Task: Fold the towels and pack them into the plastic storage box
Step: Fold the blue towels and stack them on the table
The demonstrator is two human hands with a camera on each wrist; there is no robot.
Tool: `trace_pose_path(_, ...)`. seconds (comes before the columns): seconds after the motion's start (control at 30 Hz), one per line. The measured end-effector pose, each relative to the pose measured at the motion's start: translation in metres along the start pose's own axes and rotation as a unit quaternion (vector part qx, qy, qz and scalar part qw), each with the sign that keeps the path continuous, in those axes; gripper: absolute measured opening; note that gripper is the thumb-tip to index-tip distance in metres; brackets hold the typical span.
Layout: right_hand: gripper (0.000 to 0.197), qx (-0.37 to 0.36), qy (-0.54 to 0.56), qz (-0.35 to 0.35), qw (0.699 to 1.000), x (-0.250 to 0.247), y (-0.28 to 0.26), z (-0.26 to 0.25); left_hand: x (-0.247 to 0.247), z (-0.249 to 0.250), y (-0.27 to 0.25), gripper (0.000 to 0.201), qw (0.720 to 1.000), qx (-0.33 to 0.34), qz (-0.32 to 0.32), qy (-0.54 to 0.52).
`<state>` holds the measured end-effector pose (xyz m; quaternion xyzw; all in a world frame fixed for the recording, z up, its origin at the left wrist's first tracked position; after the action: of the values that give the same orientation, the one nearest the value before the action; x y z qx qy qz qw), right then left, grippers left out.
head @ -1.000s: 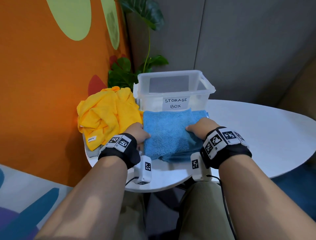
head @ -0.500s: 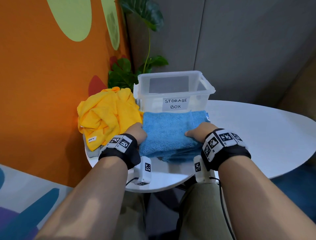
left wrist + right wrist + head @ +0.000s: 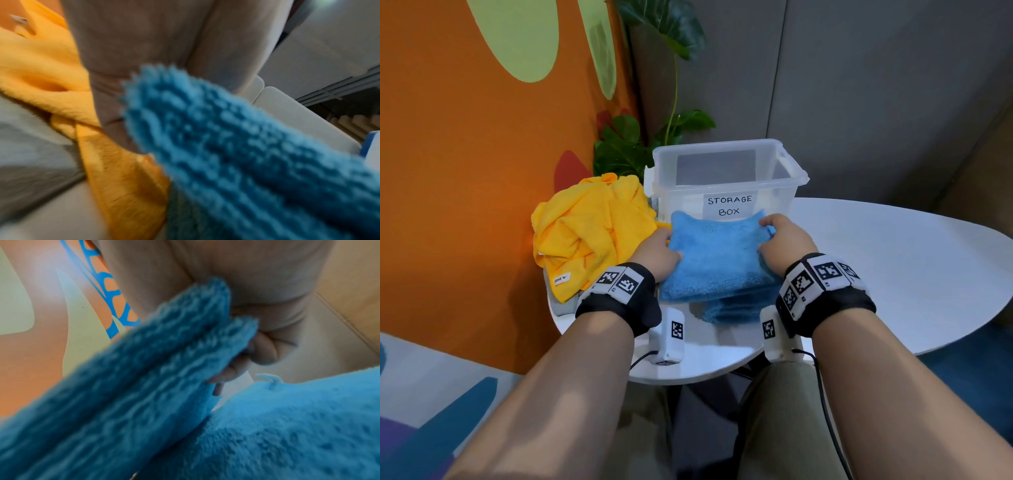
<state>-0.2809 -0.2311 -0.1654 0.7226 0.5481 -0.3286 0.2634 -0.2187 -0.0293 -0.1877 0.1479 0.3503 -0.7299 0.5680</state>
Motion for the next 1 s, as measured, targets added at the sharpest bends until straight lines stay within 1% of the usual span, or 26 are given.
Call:
trace_pose_path(0.1, 0.055, 0.014, 0.016, 0.065, 0.998, -0.014, 0.000, 0.003, 0.003, 0.019, -0.009, 0.030, 0.997, 0.048, -0.013, -0.059)
trace_pose_path(0.13, 0.053, 0.025, 0.016, 0.080, 0.996, -0.018, -0.001, 0.006, 0.006, 0.024, -0.011, 0.031, 0.995, 0.053, -0.022, -0.086)
trace_pose_path(0.17, 0.052, 0.037, 0.009, 0.087, 0.995, -0.022, 0.000, 0.010, 0.010, 0.028, -0.014, 0.034, 0.992, 0.044, -0.035, -0.113)
trace_pose_path(0.23, 0.049, 0.067, -0.019, 0.073, 0.995, -0.024, -0.002, 0.018, 0.020, 0.030, -0.018, 0.042, 0.987, -0.001, -0.076, -0.138)
trace_pose_path(0.3, 0.046, 0.092, -0.047, 0.042, 0.994, -0.022, -0.005, 0.026, 0.030, 0.026, -0.020, 0.052, 0.988, -0.036, -0.107, -0.101)
trace_pose_path(0.33, 0.044, 0.100, -0.054, 0.028, 0.993, -0.021, -0.007, 0.028, 0.034, 0.024, -0.020, 0.057, 0.991, -0.040, -0.109, -0.065)
trace_pose_path(0.4, 0.042, 0.108, -0.063, 0.008, 0.992, -0.019, -0.009, 0.032, 0.037, 0.021, -0.018, 0.065, 0.996, -0.024, -0.085, -0.007)
trace_pose_path(0.47, 0.044, 0.108, -0.063, 0.005, 0.992, -0.019, -0.009, 0.033, 0.036, 0.023, -0.016, 0.070, 0.997, -0.002, -0.070, -0.011)
trace_pose_path(0.53, 0.045, 0.107, -0.056, 0.025, 0.992, -0.021, -0.005, 0.033, 0.034, 0.028, -0.017, 0.073, 0.996, 0.016, -0.071, -0.048)
trace_pose_path(0.6, 0.046, 0.104, -0.056, 0.048, 0.992, -0.023, -0.002, 0.033, 0.033, 0.029, -0.016, 0.077, 0.996, 0.026, -0.074, -0.052)
trace_pose_path(0.67, 0.048, 0.107, -0.066, 0.049, 0.991, -0.022, -0.001, 0.034, 0.034, 0.028, -0.019, 0.071, 0.996, 0.020, -0.089, -0.018)
trace_pose_path(0.73, 0.050, 0.109, -0.077, 0.036, 0.990, -0.019, -0.002, 0.036, 0.039, 0.022, -0.020, 0.056, 0.994, -0.008, -0.107, 0.019)
trace_pose_path(0.8, 0.051, 0.109, -0.088, 0.024, 0.990, -0.015, -0.004, 0.038, 0.040, 0.018, -0.019, 0.049, 0.994, -0.016, -0.095, 0.048)
trace_pose_path(0.9, 0.048, 0.115, -0.113, 0.021, 0.987, -0.012, -0.005, 0.037, 0.038, 0.022, -0.016, 0.052, 0.987, 0.026, -0.056, 0.148)
trace_pose_path(0.97, 0.043, 0.118, -0.151, 0.039, 0.981, -0.014, -0.005, 0.031, 0.038, 0.026, -0.013, 0.058, 0.976, 0.047, -0.018, 0.212)
trace_pose_path(1.0, 0.041, 0.107, -0.169, 0.056, 0.978, -0.016, -0.005, 0.028, 0.038, 0.028, -0.012, 0.062, 0.972, 0.052, -0.002, 0.231)
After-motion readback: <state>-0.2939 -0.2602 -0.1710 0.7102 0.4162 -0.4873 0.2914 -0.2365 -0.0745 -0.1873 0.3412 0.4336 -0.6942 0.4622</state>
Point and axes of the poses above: each hand's wrist, its own y-axis towards the middle knuckle, its own x-axis out of the palm, z = x × y, the point moved 2 cm from there along y, towards the middle knuckle, and after that the axes turned 12 degrees about -x, right-handed, at the moved point
